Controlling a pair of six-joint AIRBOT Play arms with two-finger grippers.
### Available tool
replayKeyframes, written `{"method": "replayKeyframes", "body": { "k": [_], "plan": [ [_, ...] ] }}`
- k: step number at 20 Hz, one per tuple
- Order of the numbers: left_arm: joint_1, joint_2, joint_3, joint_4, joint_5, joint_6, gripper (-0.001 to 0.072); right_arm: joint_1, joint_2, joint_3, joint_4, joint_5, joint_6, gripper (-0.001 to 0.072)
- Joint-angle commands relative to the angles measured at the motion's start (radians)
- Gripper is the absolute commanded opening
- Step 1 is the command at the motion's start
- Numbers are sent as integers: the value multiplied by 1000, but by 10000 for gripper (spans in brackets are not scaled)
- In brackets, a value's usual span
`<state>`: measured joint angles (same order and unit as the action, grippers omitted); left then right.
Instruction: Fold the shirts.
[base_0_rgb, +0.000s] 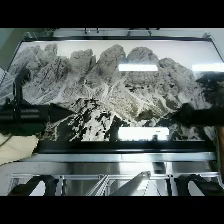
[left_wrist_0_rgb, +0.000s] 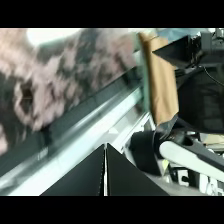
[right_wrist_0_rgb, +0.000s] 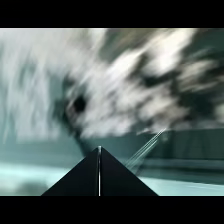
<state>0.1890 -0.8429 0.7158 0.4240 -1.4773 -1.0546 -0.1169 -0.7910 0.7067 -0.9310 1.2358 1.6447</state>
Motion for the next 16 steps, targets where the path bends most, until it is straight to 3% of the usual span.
{"method": "replayKeyframes", "body": {
  "k": [1, 16],
  "plan": [
    [15, 128, -189, 46, 17, -21, 21, 336, 44, -171, 87, -243, -18, 17],
    [15, 264, -244, 48, 46, -21, 20, 399, -77, -170, 143, -289, -23, 17]
  ]
}}
